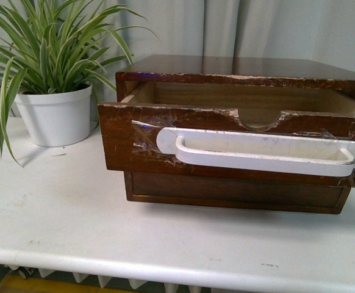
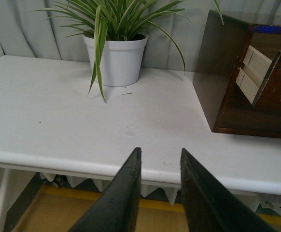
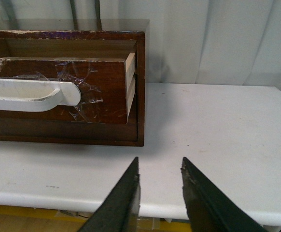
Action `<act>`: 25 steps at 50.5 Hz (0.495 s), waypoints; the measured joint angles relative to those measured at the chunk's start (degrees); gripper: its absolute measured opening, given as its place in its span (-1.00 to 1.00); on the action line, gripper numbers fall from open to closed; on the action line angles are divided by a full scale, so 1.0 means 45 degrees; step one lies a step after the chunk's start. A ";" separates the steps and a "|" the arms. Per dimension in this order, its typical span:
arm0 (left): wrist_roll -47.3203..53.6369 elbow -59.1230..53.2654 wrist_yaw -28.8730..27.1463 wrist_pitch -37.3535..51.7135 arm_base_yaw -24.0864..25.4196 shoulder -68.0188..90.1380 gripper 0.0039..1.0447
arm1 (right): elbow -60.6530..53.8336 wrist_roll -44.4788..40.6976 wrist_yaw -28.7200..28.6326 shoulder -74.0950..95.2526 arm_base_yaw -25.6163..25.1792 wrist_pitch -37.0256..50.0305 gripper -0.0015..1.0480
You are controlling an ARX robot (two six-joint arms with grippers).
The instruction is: Open drawer
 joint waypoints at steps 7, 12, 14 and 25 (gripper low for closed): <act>-0.0005 0.0000 0.0000 0.0000 0.0000 0.0000 -0.04 | 0.0000 -0.0005 0.0000 0.0000 0.0000 0.0000 -0.06; 0.0000 0.0000 0.0000 0.0000 0.0000 0.0000 0.23 | 0.0000 0.0000 0.0000 0.0000 0.0000 0.0000 0.25; 0.0000 0.0000 0.0000 0.0000 0.0000 0.0000 0.37 | 0.0000 0.0000 0.0000 0.0000 0.0000 0.0000 0.35; 0.0024 -0.0005 0.0000 0.0000 0.0000 0.0000 0.90 | 0.0000 0.0010 0.0000 0.0000 0.0000 0.0000 0.85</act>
